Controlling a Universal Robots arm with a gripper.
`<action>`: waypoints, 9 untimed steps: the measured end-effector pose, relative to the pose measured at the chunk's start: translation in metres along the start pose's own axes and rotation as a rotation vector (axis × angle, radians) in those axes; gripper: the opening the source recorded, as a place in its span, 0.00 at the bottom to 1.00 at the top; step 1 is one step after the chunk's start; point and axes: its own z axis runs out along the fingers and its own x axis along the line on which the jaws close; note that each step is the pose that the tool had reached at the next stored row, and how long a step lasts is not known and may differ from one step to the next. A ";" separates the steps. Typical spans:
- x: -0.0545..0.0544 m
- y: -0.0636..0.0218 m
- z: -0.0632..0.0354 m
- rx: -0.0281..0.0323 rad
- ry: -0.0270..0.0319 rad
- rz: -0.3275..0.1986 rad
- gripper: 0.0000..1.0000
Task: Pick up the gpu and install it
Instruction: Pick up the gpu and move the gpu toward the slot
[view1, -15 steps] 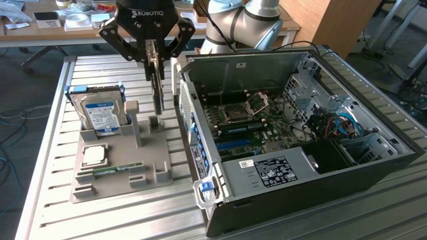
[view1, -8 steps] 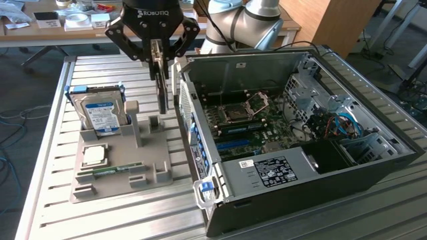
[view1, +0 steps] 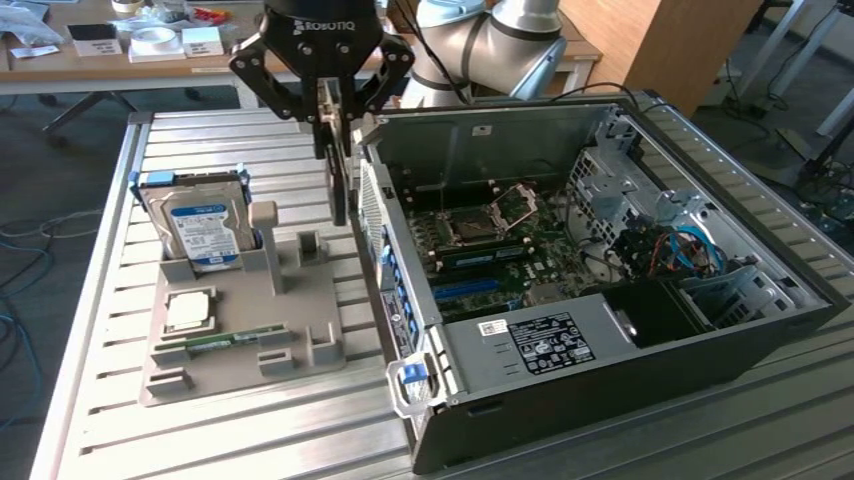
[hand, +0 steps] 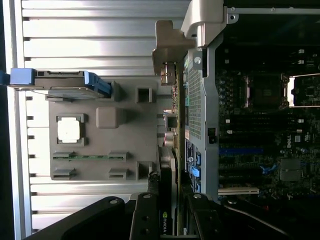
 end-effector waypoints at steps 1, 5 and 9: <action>-0.002 0.0001 0.0000 0.0000 0.0000 0.000 0.27; -0.008 0.0006 0.0002 0.0001 0.0000 0.000 0.27; -0.014 0.0012 0.0003 0.0000 0.0000 0.000 0.27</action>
